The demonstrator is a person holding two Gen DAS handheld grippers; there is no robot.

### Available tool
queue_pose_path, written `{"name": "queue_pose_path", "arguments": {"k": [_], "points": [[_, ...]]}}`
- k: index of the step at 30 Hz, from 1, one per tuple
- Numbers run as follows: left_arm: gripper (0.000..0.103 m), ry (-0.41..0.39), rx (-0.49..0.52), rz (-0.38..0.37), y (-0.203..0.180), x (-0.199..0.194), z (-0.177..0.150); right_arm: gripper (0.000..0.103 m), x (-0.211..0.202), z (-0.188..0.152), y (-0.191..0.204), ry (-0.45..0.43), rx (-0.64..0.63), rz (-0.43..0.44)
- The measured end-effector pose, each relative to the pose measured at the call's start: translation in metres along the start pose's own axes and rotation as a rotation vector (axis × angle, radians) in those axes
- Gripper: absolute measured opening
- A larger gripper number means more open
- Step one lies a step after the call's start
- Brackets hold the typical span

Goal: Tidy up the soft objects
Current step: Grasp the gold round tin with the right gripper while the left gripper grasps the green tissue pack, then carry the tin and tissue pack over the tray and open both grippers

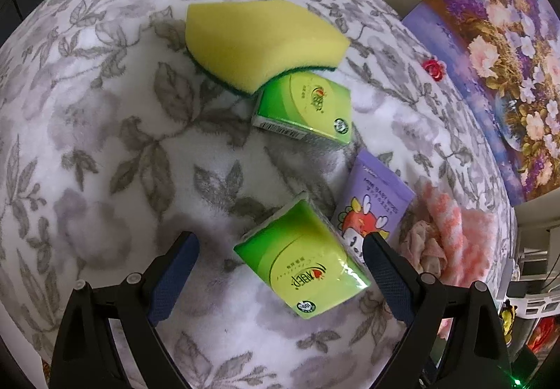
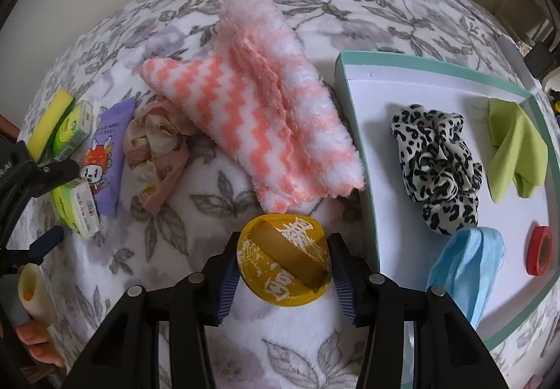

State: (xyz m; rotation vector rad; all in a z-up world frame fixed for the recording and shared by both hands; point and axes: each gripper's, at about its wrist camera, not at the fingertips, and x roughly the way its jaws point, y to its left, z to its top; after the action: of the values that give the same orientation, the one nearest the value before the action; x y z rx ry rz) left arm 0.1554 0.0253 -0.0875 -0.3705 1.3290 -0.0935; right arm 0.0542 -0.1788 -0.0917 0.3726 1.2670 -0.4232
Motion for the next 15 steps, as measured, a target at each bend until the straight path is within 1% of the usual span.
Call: {"name": "queue_pose_path", "arguments": {"k": [1,2,3,4,5,10,11,15], "points": [[0.093,-0.006,0.000,0.006,-0.001,0.000,0.001,0.051,-0.001,-0.002,0.001,-0.003,-0.002,-0.001],[0.086,-0.010,0.002,0.012,-0.001,-0.001,0.000,0.051,-0.001,-0.001,0.002,-0.004,-0.004,-0.002],[0.077,-0.014,0.006,0.016,-0.001,-0.002,-0.001,0.051,0.000,0.000,0.003,-0.004,-0.004,-0.002],[0.074,-0.021,0.009,0.016,-0.003,-0.002,-0.001,0.051,-0.001,0.000,0.003,-0.004,-0.003,-0.001],[0.067,-0.025,0.009,0.013,-0.003,-0.003,-0.001,0.050,0.000,0.000,0.003,-0.004,-0.002,0.000],[0.061,-0.015,0.011,-0.011,-0.003,-0.005,-0.005,0.049,0.000,-0.002,-0.005,-0.003,-0.001,0.011],[0.061,-0.013,0.010,-0.012,-0.001,-0.007,-0.007,0.049,-0.003,-0.006,-0.013,-0.003,0.000,0.015],[0.060,0.003,0.023,0.008,0.000,-0.012,-0.013,0.049,-0.011,-0.012,-0.022,0.003,0.009,0.034]]}}
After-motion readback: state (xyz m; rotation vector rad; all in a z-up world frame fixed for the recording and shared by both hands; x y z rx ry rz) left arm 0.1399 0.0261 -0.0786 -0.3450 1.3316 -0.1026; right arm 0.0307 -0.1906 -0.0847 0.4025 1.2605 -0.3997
